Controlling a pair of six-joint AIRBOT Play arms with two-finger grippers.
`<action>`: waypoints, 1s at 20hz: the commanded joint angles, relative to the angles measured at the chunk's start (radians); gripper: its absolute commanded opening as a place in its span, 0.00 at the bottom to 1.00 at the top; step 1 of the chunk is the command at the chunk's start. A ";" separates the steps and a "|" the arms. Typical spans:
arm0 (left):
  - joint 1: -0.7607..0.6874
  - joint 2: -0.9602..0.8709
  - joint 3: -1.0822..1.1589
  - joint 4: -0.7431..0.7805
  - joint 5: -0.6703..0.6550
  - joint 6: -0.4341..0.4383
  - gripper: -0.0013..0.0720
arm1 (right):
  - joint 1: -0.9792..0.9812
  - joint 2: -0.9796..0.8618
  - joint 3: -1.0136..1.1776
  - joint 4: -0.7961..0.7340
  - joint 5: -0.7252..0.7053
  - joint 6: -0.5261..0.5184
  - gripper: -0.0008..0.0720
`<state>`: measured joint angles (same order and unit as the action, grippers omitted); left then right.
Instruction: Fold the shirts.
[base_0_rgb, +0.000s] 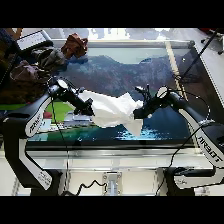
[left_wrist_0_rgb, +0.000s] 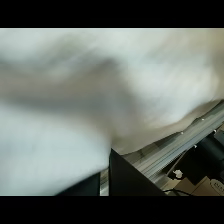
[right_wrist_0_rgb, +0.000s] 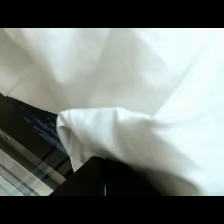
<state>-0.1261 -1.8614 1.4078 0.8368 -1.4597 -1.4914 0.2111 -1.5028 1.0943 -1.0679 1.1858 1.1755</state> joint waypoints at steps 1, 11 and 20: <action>0.000 0.000 0.001 -0.051 0.003 0.061 0.04 | 0.000 0.001 0.001 0.029 -0.027 -0.036 0.04; 0.037 0.175 0.301 -0.283 0.027 0.175 0.04 | -0.068 0.266 0.369 -0.214 -0.163 -0.021 0.04; 0.209 0.306 0.693 -0.291 0.032 -0.016 0.04 | -0.399 0.471 0.696 -0.214 -0.055 -0.026 0.04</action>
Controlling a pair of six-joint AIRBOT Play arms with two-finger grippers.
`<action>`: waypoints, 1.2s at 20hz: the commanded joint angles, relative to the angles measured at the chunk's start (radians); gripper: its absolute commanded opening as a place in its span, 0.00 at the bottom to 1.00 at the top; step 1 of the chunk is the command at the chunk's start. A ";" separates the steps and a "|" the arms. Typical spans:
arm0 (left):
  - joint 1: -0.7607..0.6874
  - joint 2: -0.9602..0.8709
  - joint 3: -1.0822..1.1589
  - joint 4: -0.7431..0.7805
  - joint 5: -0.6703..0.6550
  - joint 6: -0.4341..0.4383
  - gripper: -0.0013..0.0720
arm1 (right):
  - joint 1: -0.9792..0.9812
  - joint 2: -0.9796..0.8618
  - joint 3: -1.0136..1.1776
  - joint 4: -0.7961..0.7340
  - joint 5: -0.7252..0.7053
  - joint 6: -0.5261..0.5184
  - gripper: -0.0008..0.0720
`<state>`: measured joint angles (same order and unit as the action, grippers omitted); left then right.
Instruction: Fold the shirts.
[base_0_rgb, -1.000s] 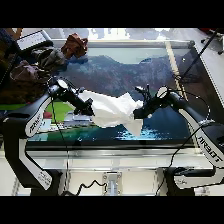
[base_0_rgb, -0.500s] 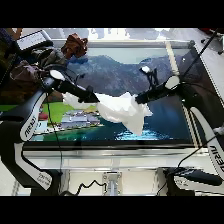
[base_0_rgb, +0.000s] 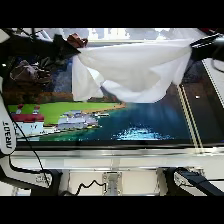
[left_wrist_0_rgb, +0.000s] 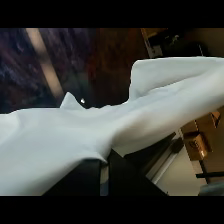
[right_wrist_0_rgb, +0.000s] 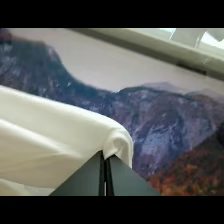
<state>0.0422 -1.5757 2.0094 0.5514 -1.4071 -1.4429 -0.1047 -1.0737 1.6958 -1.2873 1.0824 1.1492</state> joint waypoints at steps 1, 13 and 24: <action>0.040 0.023 0.091 -0.015 -0.072 -0.064 0.04 | -0.093 0.047 0.120 0.033 0.090 -0.006 0.04; 0.007 0.027 -0.122 0.344 -0.330 -0.080 0.04 | 0.210 0.110 -0.134 0.550 0.485 0.037 0.04; 0.006 -0.118 -0.257 0.719 -0.338 -0.122 0.04 | 0.866 -0.118 -0.774 0.625 0.145 0.005 0.04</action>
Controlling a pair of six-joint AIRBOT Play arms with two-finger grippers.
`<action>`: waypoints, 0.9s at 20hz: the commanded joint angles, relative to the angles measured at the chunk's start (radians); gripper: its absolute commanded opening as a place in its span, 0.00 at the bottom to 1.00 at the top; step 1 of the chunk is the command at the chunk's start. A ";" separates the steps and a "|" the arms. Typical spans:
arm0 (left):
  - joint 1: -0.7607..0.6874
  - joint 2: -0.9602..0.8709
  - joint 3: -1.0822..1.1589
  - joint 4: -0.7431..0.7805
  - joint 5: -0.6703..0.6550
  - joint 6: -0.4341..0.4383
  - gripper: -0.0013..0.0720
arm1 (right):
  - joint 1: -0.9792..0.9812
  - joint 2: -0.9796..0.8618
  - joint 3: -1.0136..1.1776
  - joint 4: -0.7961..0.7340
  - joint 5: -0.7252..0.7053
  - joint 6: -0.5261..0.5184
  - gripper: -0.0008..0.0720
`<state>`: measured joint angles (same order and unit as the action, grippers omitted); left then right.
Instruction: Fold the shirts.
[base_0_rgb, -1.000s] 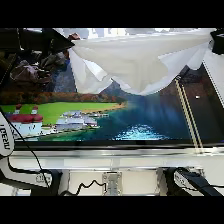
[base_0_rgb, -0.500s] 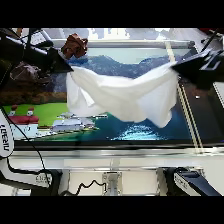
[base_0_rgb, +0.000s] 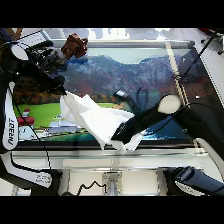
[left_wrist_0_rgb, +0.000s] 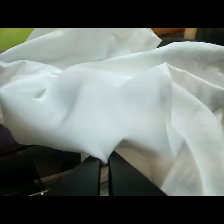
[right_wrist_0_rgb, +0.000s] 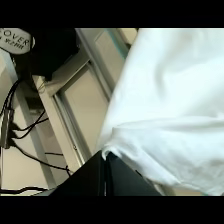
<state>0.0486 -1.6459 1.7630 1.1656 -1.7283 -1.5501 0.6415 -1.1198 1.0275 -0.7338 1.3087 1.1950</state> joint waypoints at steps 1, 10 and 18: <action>0.000 -0.059 -0.011 0.133 -0.015 -0.018 0.04 | 0.133 -0.096 -0.112 0.099 -0.093 -0.064 0.04; 0.001 -0.085 -0.011 0.151 0.003 -0.017 0.04 | -0.047 -0.115 -0.057 0.082 -0.165 -0.120 0.51; 0.001 -0.085 -0.011 0.072 0.003 0.010 0.97 | -0.331 -0.114 0.005 -0.266 -0.076 0.020 0.54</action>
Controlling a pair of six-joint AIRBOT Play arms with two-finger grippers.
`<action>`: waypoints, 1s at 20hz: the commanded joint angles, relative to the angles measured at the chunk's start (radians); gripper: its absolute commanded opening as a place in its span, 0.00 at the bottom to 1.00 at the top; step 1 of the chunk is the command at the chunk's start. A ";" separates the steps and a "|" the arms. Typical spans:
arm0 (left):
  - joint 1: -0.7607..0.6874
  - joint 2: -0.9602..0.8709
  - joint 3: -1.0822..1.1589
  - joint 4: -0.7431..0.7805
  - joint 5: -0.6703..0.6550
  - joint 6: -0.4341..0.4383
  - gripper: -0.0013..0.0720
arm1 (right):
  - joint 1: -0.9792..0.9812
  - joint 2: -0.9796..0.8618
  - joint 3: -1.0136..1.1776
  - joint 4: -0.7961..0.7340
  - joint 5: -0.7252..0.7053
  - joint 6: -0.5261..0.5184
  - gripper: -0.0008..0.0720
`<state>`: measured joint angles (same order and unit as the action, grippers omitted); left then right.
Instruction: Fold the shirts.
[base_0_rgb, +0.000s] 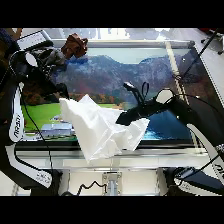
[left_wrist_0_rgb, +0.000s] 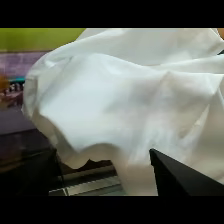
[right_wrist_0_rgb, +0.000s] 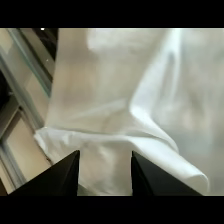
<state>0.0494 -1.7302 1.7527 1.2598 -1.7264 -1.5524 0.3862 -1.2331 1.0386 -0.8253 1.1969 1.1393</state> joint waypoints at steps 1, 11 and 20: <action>0.000 -0.001 0.000 -0.016 0.000 0.012 0.97 | -0.088 -0.001 -0.037 -0.221 0.030 0.092 0.54; 0.000 -0.001 0.000 -0.006 0.021 0.011 0.97 | -0.206 -0.001 -0.452 0.233 -0.047 -0.080 0.57; 0.000 -0.001 0.000 -0.007 0.023 0.007 0.97 | 0.001 -0.001 -0.494 0.441 -0.188 -0.135 0.57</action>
<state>0.0494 -1.7302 1.7527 1.2526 -1.7031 -1.5421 0.3336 -1.2335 0.5533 -0.4564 1.0599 1.0180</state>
